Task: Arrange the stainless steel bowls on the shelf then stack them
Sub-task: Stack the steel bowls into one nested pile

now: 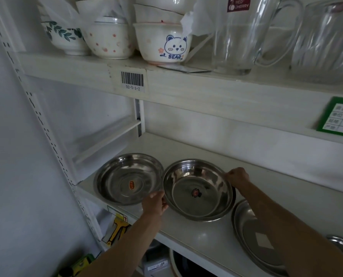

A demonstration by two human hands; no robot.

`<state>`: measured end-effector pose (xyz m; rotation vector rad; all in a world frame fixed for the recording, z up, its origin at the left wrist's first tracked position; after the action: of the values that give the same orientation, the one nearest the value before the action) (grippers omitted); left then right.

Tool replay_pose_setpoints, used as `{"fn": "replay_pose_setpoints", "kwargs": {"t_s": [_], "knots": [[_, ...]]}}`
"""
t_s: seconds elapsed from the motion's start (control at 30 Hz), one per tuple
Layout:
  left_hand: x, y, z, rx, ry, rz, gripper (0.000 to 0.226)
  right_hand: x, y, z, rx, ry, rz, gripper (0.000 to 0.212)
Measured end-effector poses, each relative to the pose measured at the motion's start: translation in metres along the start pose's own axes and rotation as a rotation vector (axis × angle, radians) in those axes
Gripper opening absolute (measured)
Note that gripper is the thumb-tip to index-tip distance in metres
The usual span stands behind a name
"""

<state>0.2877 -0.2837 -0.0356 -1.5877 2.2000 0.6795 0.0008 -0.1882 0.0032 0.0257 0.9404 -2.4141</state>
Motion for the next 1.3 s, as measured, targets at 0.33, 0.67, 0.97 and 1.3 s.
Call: {"fn": "replay_pose_setpoints", "kwargs": {"t_s": [0.33,0.67,0.97,1.3], "knots": [[0.008,-0.01,-0.053,-0.081,0.137,-0.079,0.023,-0.002,0.006,0.067,0.152,-0.148,-0.027,0.025],[0.019,-0.082,-0.109,0.001,0.296,-0.262,0.024,-0.022,0.068,0.142,0.226,-0.244,0.075,0.025],[0.039,-0.15,-0.126,0.078,0.27,-0.413,0.024,-0.034,0.135,0.179,0.122,-0.306,0.138,0.024],[0.061,-0.176,-0.104,0.137,0.224,-0.496,0.007,-0.026,0.184,0.17,0.005,-0.252,0.197,0.017]]}}
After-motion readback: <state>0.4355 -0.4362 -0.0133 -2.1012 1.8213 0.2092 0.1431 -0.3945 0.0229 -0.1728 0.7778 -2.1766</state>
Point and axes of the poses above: each hand's wrist, its own x-axis towards the middle knuckle, its own y-axis out of the palm, z = x × y, the point moved 3 cm from there along x, towards the middle knuckle, and after that the axes turned 7 degrees about x, right-handed, at the moved point
